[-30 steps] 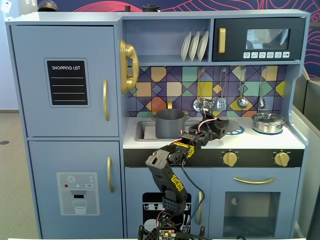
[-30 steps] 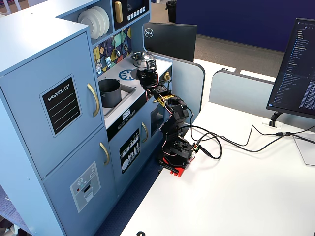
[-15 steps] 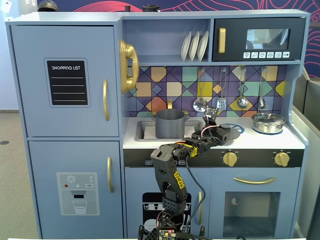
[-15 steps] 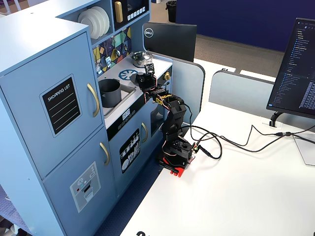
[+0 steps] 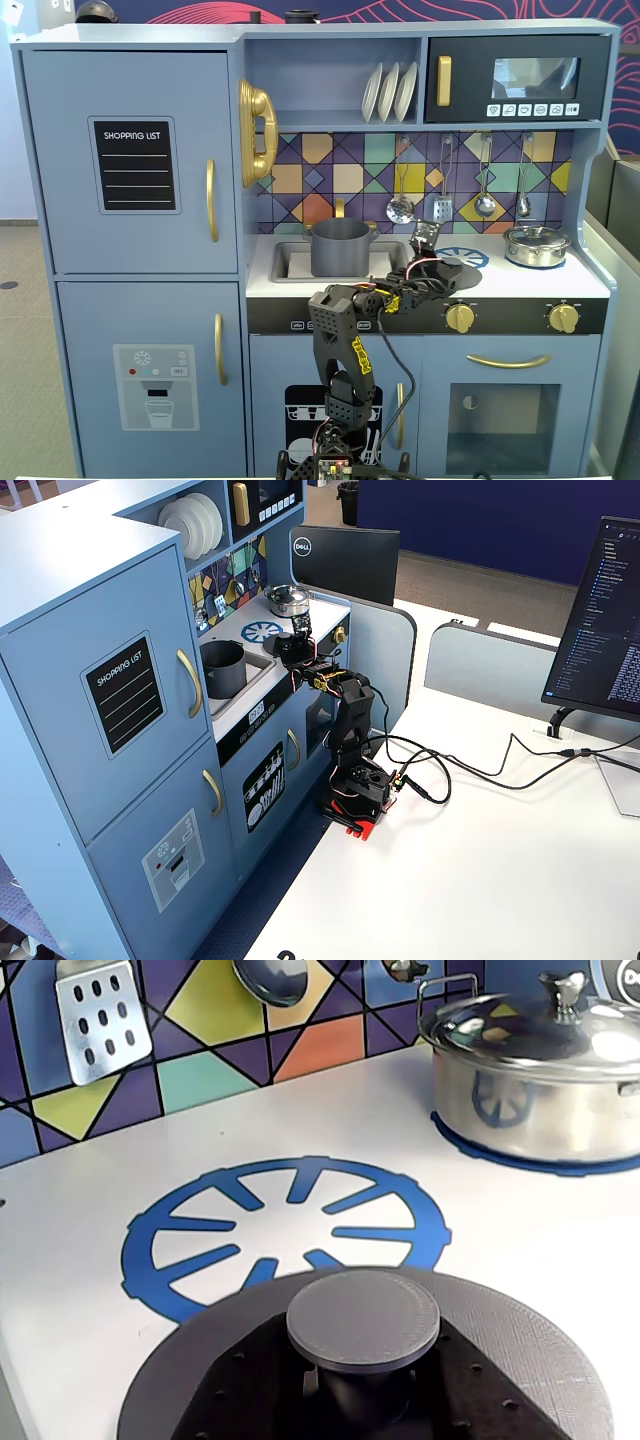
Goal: Take off the lid from the gray recipient and place it on the counter
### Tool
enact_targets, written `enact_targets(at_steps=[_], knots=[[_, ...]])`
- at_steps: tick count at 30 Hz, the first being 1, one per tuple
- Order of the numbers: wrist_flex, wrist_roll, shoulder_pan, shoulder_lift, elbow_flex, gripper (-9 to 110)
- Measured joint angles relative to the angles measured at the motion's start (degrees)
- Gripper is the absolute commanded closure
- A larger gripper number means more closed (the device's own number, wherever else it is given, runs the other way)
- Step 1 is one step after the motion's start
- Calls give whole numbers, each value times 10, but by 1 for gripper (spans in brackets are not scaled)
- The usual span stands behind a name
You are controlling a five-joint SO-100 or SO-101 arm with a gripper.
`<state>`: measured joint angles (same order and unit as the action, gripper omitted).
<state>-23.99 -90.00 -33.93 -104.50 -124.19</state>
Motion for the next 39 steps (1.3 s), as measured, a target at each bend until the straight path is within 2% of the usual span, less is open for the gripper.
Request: enact_targets(at_steps=[4, 7, 12, 39], knots=[[0, -4, 2, 4, 4, 101], [-3, -12, 4, 4, 4, 87], [-11, -21, 4, 4, 0, 73], [-16, -17, -22, -16, -11, 73]])
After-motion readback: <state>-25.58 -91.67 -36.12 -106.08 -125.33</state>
